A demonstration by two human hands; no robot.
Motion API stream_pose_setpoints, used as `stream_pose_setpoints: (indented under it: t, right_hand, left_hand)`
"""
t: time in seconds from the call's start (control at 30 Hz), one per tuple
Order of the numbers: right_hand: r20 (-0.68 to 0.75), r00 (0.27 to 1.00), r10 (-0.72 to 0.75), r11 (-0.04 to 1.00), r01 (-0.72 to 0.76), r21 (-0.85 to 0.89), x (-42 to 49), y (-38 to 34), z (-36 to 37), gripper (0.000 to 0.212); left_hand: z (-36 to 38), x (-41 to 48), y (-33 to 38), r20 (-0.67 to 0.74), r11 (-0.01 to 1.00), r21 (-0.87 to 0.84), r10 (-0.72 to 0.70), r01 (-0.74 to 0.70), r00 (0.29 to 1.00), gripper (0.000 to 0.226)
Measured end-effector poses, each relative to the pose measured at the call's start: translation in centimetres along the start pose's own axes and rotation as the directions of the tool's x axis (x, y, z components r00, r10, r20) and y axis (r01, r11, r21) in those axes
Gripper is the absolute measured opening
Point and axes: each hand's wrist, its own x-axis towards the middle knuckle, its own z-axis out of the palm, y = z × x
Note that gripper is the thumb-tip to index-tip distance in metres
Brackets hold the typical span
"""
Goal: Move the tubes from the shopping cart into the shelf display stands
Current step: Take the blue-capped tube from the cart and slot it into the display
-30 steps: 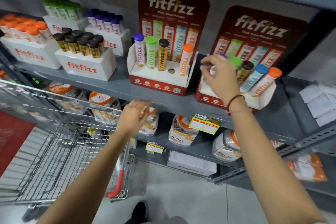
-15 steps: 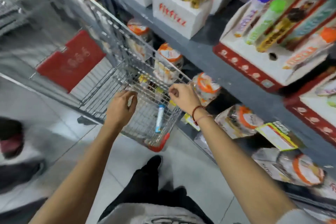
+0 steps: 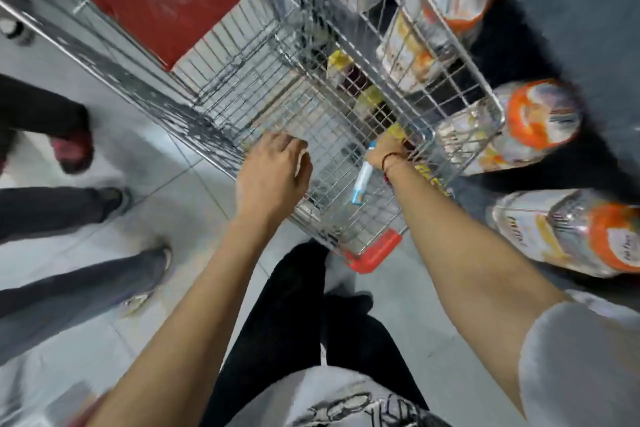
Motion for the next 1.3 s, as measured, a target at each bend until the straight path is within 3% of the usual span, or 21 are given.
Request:
stream_pose_setpoints:
  t: [0.17,0.47,0.63,0.93,1.07,1.2,1.3]
  right_hand:
    - [-0.031,0.989,0.147,0.983,-0.142,0.113,2.7,-0.1,2.5,0.061]
    - [-0.13,0.989,0.076,0.997,-0.079,-0.021,3.4,-0.7,3.5,0.045]
    - [-0.131,0.987,0.088,0.996,-0.086,0.022,2.8,-1.4,3.3,0.051]
    - [0.068,0.992,-0.109,0.994,0.107,0.031,0.1,-2.7,0.6,0.044]
    - [0.138,0.967,-0.215,0.972,0.225,-0.063,-2.4,-2.1,-2.2,0.049]
    - [0.052,0.954,-0.294,0.953,0.297,-0.057,-5.9,-0.6,-5.3,0.029]
    - [-0.056,0.938,-0.343,0.939,0.343,-0.006,-9.4,0.1,-8.5,0.025]
  left_hand:
    - [0.0,0.0,0.1,-0.015,0.999,0.024,-0.027,0.027,1.0,0.02]
    - [0.2,0.0,0.1,-0.019,0.999,0.027,-0.041,0.042,0.999,0.021]
    - [0.3,0.0,0.2,-0.023,0.998,0.038,-0.039,0.04,0.999,0.019]
    - [0.2,-0.2,0.1,-0.029,0.999,0.02,-0.027,0.027,0.999,0.016]
    - [0.1,-0.2,0.2,-0.027,1.0,0.012,-0.018,0.018,0.999,0.014]
    - [-0.7,-0.4,0.7,-0.066,0.999,-0.03,0.038,-0.04,0.997,0.01]
    - [-1.3,-0.5,0.8,-0.061,0.996,-0.06,0.063,-0.066,0.996,0.013]
